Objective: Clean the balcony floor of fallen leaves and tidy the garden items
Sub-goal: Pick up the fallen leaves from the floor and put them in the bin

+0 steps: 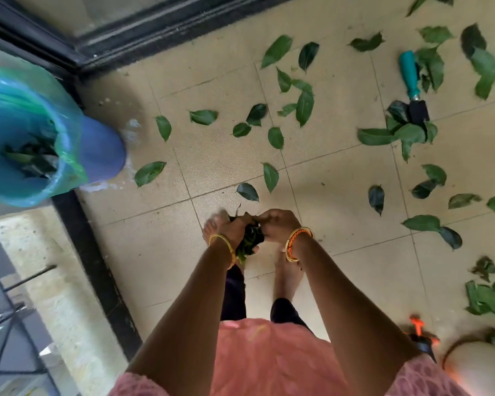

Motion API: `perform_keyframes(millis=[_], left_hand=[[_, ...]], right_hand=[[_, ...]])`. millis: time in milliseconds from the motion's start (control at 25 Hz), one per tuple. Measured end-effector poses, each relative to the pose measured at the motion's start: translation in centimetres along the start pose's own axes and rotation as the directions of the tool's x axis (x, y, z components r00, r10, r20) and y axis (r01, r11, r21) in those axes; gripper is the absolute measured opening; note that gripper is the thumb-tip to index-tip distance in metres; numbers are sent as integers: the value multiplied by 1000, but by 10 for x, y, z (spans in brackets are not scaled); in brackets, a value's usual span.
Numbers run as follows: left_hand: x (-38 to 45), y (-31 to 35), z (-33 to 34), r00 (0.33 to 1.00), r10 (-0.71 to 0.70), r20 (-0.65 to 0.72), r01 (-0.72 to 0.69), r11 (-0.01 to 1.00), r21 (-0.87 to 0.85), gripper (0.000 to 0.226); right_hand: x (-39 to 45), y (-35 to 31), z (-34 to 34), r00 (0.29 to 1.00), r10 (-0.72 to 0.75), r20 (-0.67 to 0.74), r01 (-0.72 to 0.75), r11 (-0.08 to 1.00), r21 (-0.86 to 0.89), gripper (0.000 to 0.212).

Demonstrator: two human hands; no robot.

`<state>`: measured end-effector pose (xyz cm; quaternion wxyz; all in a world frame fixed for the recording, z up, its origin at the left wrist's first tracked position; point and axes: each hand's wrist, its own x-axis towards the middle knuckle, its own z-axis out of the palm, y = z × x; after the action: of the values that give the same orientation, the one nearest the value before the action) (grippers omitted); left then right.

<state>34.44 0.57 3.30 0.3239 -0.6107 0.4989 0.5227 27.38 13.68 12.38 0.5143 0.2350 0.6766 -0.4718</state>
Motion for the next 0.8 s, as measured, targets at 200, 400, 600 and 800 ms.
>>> perform_keyframes(millis=[200, 400, 600, 800], left_hand=[[45, 17, -30, 999, 21, -34, -20, 999, 31, 94], [-11, 90, -57, 998, 5, 69, -5, 1000, -12, 21], [21, 93, -84, 999, -42, 35, 42, 999, -8, 15], [30, 89, -79, 995, -89, 53, 88, 996, 12, 13]], right_hand=[[49, -21, 6, 987, -64, -145, 34, 979, -202, 12], [126, -4, 33, 948, -212, -237, 29, 800, -599, 27], [176, 22, 64, 913, -312, -264, -74, 508, -858, 57], [190, 37, 69, 886, -401, -235, -49, 423, -905, 37]])
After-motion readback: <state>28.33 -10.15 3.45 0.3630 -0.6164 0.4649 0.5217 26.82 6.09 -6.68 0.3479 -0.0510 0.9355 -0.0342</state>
